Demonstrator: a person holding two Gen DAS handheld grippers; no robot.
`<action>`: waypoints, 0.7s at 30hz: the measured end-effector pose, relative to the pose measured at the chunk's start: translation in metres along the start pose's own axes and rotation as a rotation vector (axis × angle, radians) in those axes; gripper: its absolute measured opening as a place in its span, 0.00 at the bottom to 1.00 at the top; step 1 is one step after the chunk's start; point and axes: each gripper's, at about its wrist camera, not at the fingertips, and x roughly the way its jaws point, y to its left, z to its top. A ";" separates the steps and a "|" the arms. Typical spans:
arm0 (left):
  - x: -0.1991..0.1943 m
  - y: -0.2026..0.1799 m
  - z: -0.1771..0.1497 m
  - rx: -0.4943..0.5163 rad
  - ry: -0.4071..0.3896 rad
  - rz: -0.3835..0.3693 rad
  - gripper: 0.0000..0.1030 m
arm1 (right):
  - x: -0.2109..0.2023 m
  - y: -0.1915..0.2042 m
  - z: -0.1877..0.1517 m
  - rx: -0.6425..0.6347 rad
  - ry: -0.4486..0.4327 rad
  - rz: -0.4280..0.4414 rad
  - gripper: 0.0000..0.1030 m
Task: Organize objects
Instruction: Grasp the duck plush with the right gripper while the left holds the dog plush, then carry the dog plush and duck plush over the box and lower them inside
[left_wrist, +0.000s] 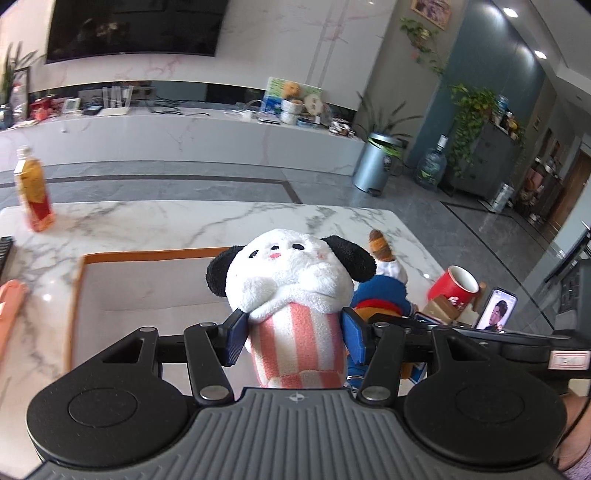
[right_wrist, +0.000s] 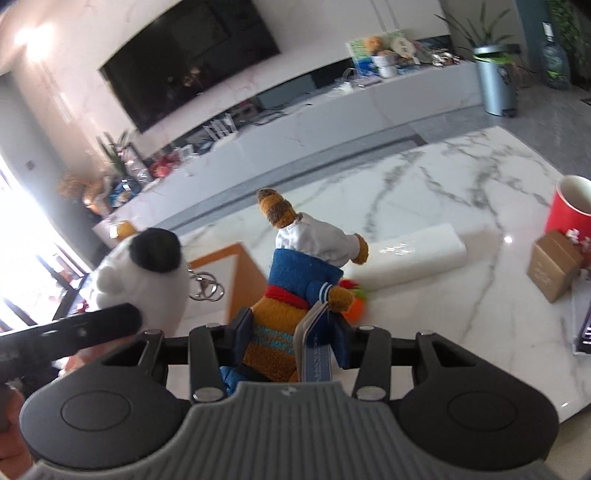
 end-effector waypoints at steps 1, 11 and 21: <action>-0.006 0.006 -0.001 -0.005 -0.005 0.014 0.60 | -0.001 0.007 -0.001 -0.009 0.002 0.019 0.45; -0.032 0.072 -0.026 -0.128 0.059 0.119 0.60 | 0.012 0.076 -0.021 -0.100 0.069 0.167 0.45; -0.014 0.084 -0.065 -0.112 0.195 0.192 0.60 | 0.044 0.091 -0.041 -0.127 0.163 0.158 0.45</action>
